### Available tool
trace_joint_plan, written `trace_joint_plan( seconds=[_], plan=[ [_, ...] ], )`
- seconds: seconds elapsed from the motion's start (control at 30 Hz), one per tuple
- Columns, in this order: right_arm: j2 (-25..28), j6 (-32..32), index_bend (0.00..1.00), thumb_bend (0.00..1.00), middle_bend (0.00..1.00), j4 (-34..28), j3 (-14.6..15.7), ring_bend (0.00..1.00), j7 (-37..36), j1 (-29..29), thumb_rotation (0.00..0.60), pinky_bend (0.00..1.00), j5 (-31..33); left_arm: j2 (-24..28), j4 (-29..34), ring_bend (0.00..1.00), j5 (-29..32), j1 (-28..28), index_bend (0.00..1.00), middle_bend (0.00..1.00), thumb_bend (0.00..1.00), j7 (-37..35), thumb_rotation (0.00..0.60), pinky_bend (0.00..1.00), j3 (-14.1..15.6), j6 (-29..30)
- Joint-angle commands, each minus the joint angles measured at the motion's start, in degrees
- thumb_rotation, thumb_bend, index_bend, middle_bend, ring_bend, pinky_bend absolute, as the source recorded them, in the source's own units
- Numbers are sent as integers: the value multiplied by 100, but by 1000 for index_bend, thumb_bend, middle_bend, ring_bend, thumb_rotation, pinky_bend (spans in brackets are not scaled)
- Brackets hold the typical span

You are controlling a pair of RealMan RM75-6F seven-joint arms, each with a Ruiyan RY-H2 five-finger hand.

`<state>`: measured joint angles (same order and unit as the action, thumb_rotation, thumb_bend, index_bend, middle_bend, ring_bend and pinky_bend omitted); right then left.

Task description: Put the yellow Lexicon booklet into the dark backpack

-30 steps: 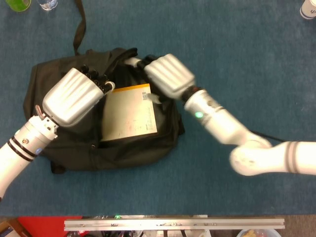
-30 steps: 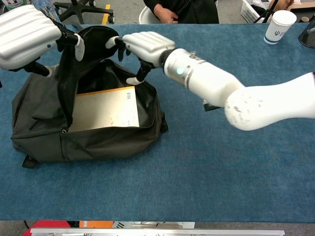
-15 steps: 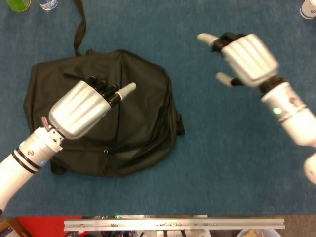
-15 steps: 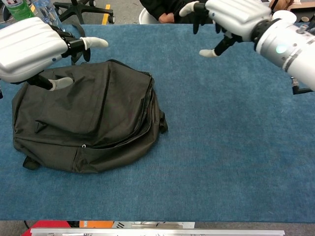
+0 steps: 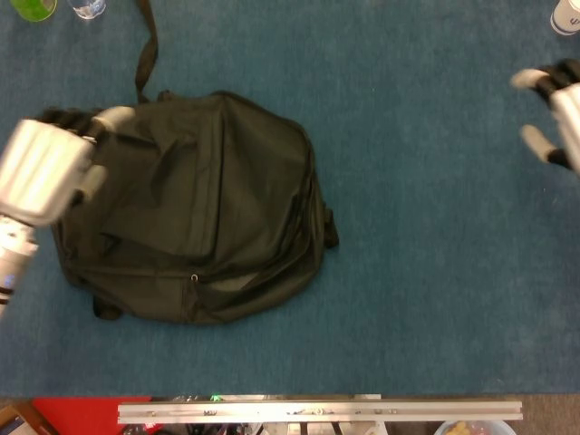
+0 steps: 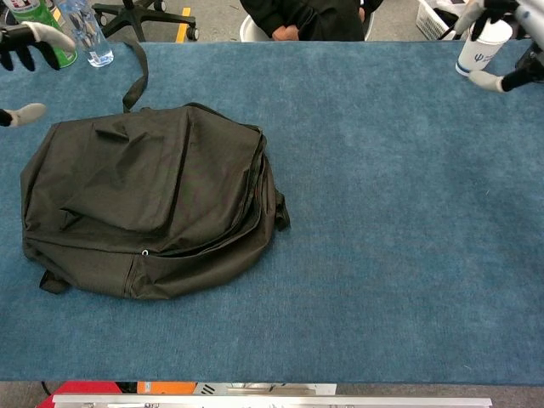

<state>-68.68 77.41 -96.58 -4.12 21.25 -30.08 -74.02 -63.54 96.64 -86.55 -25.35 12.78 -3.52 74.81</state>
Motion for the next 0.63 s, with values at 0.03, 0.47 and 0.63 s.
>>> trace_joint_plan(
  seconds=[0.03,0.47,0.63],
  plan=[
    [111,370,377,230,448,180,254,329,-144,424,600,464,-245,16,-297,386,269,289,244,356,255,-367,600,416,-3,205],
    [242,858,394,230,451,303,556,329,-580,1443,600,464,-345,-382,-1151,381,468,1494,297,362,255,-873,600,387,188,1494],
    [211,905,394,230,452,322,471,329,-607,1549,600,464,-427,-368,-1216,380,475,1735,330,369,255,-804,600,369,258,1624]
  ],
)
